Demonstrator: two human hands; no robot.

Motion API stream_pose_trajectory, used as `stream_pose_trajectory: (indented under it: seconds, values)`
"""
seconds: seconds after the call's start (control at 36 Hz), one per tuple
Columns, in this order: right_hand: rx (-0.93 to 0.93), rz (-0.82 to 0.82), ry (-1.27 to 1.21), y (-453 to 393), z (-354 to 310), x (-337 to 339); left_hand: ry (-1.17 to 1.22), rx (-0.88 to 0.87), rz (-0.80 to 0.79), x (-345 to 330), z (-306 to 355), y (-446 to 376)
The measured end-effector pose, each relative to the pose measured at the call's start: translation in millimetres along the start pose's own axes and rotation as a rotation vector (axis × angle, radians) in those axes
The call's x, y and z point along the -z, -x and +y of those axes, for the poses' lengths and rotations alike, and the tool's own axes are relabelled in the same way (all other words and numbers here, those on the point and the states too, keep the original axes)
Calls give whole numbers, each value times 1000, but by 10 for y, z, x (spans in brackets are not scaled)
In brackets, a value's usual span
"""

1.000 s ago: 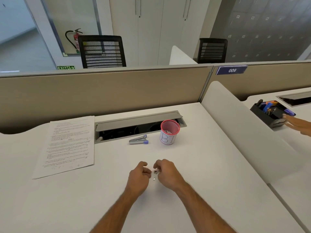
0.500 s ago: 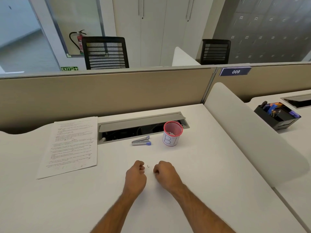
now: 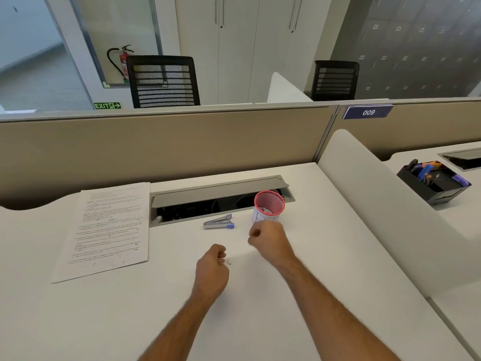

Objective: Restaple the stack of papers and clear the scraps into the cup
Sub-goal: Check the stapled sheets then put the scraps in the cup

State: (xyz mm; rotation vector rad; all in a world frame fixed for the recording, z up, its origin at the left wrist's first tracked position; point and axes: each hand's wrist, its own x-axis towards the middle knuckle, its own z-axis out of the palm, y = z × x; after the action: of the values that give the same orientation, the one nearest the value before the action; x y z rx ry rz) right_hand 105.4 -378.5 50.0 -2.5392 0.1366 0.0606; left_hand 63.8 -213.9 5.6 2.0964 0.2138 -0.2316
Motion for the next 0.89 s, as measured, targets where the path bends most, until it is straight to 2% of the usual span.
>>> stream_pose_trajectory:
  seconds: [0.11,0.22,0.61,0.89]
  values:
    - [-15,153,-59,-270,-14,335,-2,3,23,11,-38,-44]
    - [-29,224,-40,-563,25,520,-17,5,20,25,-77,-66]
    - [-74,111,137,-976,82,531,-60,14,18,3,-151,-188]
    - [-30,206,54,-919,99,528,-61,20,15,23,-144,-183]
